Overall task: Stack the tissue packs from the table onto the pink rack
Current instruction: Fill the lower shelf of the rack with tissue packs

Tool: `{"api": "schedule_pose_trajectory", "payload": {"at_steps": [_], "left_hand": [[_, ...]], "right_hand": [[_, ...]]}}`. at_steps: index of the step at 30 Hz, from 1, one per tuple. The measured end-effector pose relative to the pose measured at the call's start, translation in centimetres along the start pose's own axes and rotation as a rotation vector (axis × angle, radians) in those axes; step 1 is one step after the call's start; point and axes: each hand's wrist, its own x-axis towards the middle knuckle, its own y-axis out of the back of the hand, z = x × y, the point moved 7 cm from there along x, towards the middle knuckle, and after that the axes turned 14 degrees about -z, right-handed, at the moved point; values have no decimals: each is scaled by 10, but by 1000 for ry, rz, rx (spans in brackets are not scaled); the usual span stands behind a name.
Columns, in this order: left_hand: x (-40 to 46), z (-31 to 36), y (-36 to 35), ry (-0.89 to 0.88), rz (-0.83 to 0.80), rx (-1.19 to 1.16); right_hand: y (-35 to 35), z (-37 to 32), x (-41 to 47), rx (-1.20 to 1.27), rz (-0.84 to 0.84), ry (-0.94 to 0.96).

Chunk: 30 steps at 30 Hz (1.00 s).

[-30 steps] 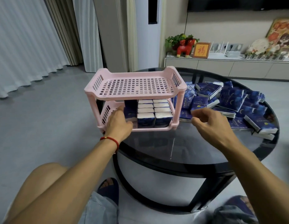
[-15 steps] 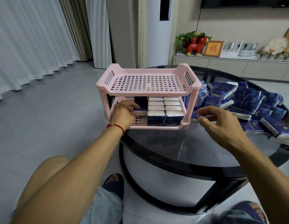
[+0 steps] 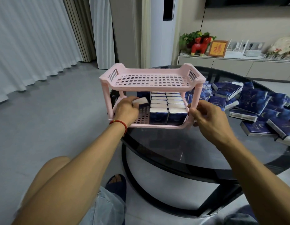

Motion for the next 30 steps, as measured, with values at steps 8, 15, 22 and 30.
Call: {"api": "schedule_pose_trajectory", "payload": {"at_steps": [8, 15, 22, 30], "left_hand": [[35, -1, -2, 133, 47, -259], [24, 0, -15, 145, 54, -303], [23, -6, -14, 176, 56, -312], [21, -11, -8, 172, 70, -278]], "right_hand": [[0, -5, 0, 12, -14, 11], [1, -3, -1, -11, -36, -4], [1, 0, -2, 7, -40, -22], [0, -2, -3, 2, -51, -29]]}}
